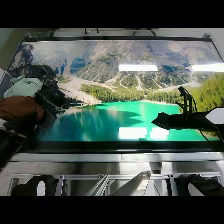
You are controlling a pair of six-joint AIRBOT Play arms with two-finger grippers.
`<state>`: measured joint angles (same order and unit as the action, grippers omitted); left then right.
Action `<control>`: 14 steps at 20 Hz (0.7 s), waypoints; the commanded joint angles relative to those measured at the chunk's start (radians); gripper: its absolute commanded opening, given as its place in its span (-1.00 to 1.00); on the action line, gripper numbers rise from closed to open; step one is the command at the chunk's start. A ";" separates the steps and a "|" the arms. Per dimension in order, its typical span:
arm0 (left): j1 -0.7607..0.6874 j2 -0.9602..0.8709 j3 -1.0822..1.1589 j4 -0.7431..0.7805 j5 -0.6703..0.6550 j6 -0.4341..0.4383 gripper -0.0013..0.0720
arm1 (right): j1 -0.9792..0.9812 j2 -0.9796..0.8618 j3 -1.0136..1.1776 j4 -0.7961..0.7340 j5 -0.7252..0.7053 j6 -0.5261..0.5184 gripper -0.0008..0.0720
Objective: Fold the shirts.
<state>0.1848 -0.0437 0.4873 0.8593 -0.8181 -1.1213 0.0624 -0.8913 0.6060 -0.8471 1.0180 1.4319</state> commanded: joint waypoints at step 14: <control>0.322 -1.745 1.348 0.579 -0.442 -0.196 1.00 | 0.000 0.000 0.000 0.022 -0.001 0.000 -0.93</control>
<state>0.4435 -1.5822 1.6703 1.4273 -1.2335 -1.2579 0.0624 -0.8913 0.6060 -0.8257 1.0168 1.4319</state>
